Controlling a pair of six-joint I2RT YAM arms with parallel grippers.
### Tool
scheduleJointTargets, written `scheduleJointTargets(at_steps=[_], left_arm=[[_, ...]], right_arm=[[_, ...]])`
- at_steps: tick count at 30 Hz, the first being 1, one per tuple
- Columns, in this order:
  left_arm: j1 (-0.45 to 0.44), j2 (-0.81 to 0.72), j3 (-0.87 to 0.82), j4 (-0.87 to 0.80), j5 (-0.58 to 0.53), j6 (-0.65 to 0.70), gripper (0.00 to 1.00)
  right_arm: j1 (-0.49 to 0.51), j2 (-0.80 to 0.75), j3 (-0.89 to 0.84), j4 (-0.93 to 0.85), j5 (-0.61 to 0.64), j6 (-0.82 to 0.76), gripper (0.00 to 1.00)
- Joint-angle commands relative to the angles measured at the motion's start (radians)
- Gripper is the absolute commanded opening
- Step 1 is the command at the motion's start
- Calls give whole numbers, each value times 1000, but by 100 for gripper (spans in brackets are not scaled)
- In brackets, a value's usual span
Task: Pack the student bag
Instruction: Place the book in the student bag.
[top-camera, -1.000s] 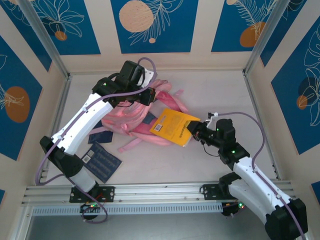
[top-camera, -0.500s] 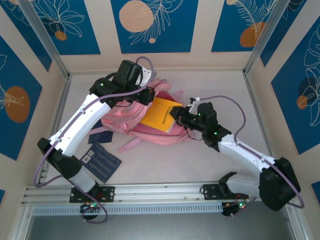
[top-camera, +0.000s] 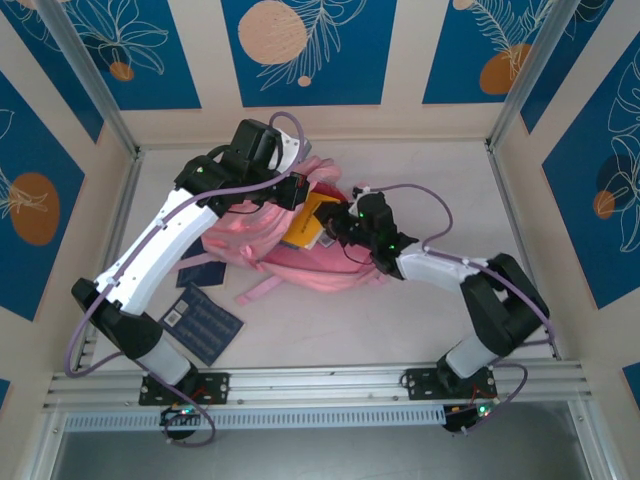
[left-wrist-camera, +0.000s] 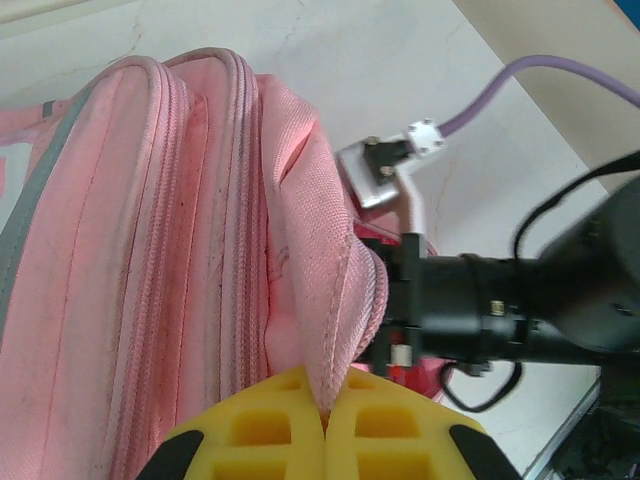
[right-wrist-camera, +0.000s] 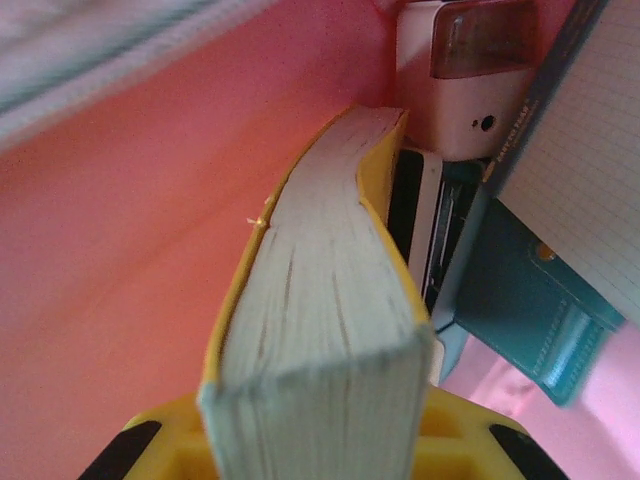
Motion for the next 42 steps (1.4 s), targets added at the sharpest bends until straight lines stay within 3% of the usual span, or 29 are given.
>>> scheduleJointTargets(at_steps=[1, 10, 19, 27, 31, 37, 42], left_arm=[[5, -62, 35, 115, 67, -19, 0], [4, -49, 41, 136, 127, -49, 0], [3, 32, 134, 144, 195, -100, 0], [-3, 83, 153, 170, 249, -140, 0], [4, 87, 138, 161, 244, -129, 0], [37, 63, 68, 181, 235, -124, 0], [45, 53, 44, 179, 229, -113, 0]], right_arm=[[19, 47, 86, 155, 14, 32, 0], [70, 236, 274, -20, 81, -4, 1], [74, 481, 499, -47, 76, 30, 0], [82, 610, 639, -129, 70, 44, 13], [78, 589, 618, -112, 38, 5, 23], [58, 481, 484, -21, -12, -73, 55], [42, 358, 367, -10, -38, -163, 73]])
